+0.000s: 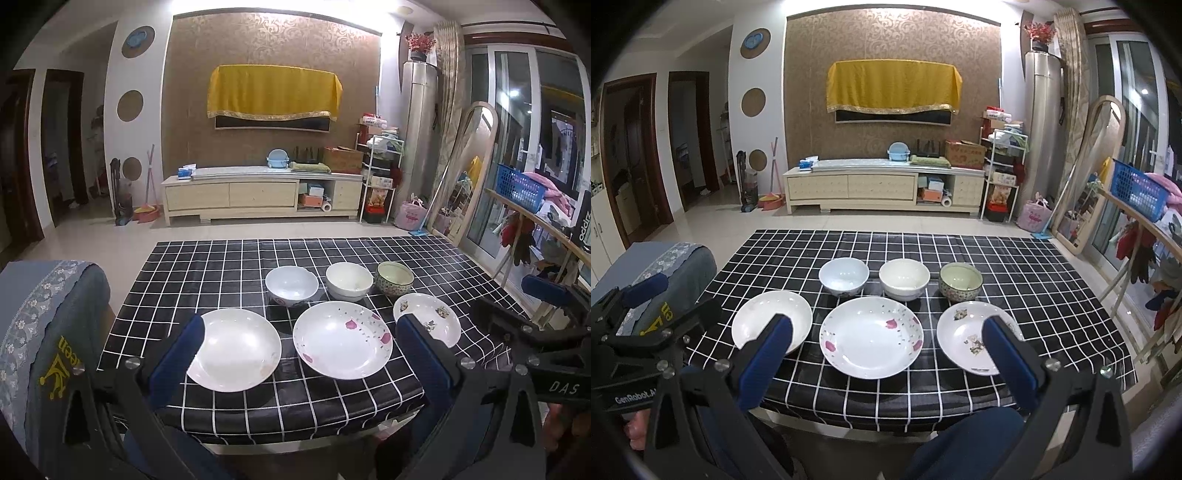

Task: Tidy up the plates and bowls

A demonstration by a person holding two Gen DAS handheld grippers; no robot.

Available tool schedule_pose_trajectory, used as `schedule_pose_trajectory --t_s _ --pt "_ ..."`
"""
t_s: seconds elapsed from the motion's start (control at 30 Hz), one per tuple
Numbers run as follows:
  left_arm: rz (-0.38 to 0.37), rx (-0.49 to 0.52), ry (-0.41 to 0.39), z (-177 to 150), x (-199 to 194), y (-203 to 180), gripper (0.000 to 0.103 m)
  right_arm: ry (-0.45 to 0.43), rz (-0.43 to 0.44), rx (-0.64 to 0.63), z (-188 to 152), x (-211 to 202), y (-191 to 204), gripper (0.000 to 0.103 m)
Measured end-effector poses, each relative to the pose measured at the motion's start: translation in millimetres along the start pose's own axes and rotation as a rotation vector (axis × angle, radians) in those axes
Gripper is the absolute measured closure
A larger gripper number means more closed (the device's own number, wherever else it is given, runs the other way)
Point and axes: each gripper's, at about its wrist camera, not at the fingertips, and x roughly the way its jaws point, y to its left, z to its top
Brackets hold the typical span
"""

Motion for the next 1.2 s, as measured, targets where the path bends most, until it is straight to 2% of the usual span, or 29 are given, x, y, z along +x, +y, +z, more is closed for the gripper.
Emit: schedule_pose_trajectory --t_s 1.2 --pt "0.006 0.005 0.008 -0.1 -3.6 3.5 0.0 0.033 0.006 0.005 -1.2 2.5 3.0 0.0"
